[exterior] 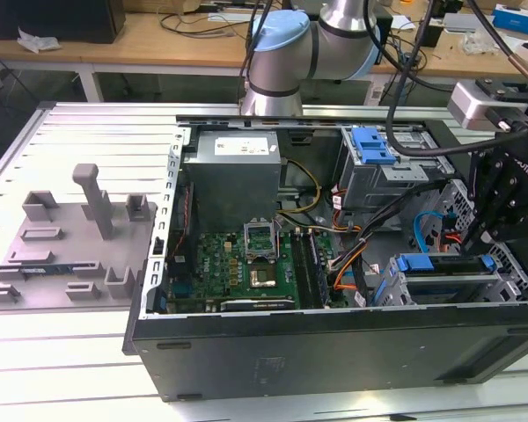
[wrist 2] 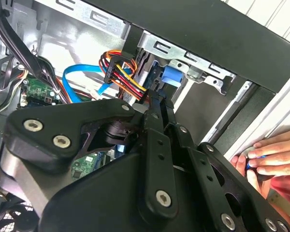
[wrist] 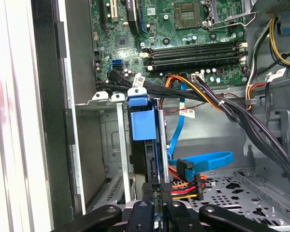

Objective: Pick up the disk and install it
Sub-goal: 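Insert the first disk wire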

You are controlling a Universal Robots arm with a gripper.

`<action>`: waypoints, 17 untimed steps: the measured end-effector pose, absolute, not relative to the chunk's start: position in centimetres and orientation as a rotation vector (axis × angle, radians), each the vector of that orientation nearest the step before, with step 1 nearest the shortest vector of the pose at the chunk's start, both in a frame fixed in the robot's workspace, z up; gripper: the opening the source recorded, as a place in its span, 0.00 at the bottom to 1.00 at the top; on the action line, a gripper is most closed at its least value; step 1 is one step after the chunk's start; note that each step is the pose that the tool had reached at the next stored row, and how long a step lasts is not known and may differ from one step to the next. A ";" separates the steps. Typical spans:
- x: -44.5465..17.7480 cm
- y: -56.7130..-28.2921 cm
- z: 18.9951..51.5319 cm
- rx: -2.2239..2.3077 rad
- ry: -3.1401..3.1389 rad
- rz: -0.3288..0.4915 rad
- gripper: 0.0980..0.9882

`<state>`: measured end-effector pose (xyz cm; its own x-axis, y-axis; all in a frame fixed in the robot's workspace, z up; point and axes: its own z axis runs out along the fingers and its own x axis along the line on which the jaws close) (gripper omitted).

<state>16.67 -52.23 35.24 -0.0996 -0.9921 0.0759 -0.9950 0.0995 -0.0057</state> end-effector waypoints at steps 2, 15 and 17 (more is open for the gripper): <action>16.7 -52.3 35.2 2.072 -2.290 0.085 0.08; 16.7 -51.7 35.2 2.068 -2.286 0.094 0.08; 16.7 -51.8 35.1 2.068 -2.286 0.093 0.08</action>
